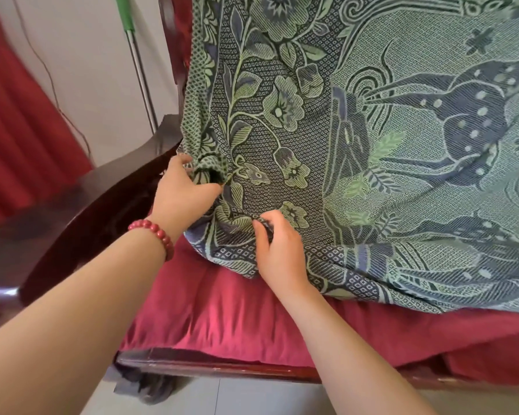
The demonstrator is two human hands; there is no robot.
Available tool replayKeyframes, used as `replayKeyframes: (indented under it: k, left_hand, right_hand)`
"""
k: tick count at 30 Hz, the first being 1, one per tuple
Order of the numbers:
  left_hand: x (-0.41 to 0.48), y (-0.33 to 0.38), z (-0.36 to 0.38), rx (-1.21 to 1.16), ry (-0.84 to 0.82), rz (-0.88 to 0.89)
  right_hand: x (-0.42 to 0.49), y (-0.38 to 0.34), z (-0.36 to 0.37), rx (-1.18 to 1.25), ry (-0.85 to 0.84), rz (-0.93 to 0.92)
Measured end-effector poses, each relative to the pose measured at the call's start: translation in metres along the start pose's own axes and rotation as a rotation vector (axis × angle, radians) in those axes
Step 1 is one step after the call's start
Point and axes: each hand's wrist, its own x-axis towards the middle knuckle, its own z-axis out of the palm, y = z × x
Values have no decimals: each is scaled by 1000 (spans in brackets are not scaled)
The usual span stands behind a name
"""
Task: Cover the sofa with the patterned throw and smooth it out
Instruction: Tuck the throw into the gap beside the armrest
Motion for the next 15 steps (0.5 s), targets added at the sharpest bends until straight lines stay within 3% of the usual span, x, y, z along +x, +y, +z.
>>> replayKeyframes:
  k: [15]
  left_hand:
    - [-10, -12, -13, 175, 116, 127]
  right_hand:
    - [-11, -2, -20, -24, 107, -55]
